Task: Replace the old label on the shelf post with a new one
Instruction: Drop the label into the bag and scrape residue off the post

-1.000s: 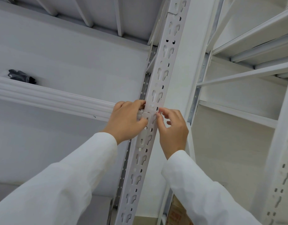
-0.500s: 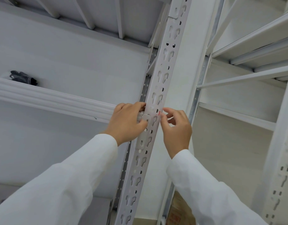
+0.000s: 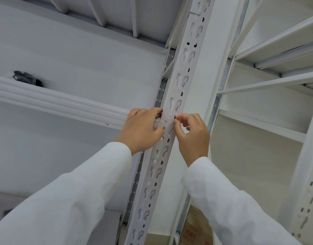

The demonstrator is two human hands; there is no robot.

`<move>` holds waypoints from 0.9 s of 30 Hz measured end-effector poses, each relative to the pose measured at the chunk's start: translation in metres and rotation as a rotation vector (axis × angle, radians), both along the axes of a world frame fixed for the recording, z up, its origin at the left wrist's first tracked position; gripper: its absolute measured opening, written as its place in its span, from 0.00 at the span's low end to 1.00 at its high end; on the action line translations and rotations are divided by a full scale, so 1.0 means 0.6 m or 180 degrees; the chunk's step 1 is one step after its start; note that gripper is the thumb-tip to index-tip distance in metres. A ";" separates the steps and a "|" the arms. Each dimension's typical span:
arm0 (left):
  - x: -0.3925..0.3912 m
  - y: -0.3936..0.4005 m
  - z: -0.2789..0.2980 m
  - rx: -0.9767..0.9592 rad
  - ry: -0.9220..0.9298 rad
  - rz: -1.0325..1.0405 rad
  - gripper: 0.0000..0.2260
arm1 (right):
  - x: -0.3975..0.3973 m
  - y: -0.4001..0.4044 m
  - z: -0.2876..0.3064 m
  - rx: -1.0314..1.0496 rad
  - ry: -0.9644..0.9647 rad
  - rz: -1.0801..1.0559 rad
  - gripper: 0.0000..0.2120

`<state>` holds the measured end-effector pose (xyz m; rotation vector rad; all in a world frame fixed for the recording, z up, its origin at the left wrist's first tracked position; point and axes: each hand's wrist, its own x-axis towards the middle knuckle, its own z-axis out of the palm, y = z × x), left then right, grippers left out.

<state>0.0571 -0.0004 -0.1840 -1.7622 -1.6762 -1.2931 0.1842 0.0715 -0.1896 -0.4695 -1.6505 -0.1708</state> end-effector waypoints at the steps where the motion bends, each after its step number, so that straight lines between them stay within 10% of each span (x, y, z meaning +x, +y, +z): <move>1: 0.000 0.001 0.000 0.0002 0.0001 0.0005 0.21 | 0.001 0.001 0.002 0.0014 -0.0047 -0.0012 0.01; 27: 0.001 -0.006 0.001 -0.0081 -0.0020 -0.0013 0.21 | 0.045 0.021 0.062 0.1512 -0.1497 -0.0649 0.05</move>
